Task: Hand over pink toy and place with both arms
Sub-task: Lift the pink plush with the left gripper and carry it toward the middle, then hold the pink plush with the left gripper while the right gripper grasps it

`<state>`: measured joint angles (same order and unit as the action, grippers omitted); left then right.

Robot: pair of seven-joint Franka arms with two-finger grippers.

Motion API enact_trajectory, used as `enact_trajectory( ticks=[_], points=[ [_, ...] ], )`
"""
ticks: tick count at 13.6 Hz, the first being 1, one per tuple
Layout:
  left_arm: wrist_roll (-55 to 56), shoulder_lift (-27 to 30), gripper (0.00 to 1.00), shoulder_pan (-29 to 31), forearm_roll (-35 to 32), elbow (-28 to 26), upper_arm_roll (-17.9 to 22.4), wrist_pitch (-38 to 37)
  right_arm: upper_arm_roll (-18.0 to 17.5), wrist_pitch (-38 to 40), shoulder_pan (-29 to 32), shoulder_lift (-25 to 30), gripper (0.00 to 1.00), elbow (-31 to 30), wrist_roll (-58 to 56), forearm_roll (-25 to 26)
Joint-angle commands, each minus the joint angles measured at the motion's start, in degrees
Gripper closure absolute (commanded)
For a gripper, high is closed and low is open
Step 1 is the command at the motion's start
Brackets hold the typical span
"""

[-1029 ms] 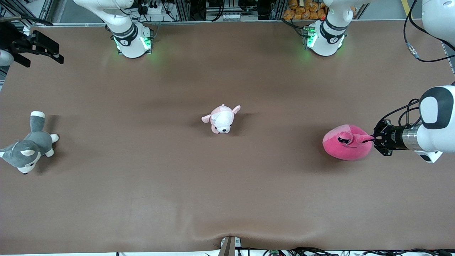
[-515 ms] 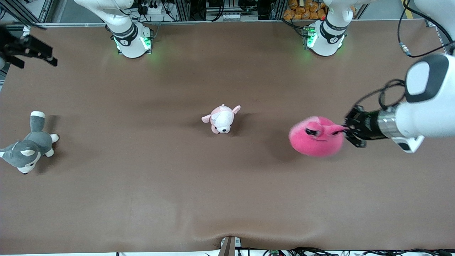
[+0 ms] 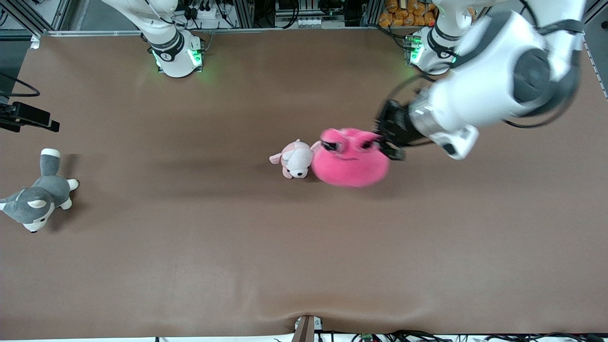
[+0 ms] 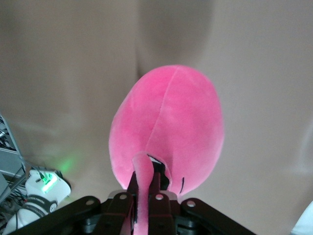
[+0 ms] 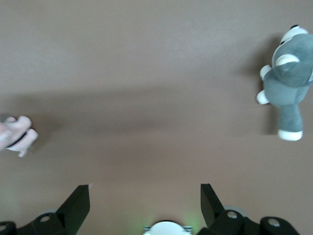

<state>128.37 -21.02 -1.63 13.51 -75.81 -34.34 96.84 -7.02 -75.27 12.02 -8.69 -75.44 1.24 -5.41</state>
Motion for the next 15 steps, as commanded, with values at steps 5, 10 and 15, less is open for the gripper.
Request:
enact_trajectory(
  ticks=[5,10,15],
  points=[
    [13.4,-1.6,1.00,-12.7,0.5,1.5,0.5,16.7,-0.4,1.0,-5.2,-0.2,0.00,0.9,35.3,-16.2],
    [25.0,-2.6,1.00,-17.4,0.4,1.4,0.7,26.0,-0.3,-3.5,-15.8,-2.3,0.00,0.8,63.9,-21.9],
    [29.5,-4.0,1.00,-19.5,0.4,1.4,0.7,29.3,-0.3,-12.4,-25.1,-6.0,0.00,0.5,82.0,-21.6]
  ],
)
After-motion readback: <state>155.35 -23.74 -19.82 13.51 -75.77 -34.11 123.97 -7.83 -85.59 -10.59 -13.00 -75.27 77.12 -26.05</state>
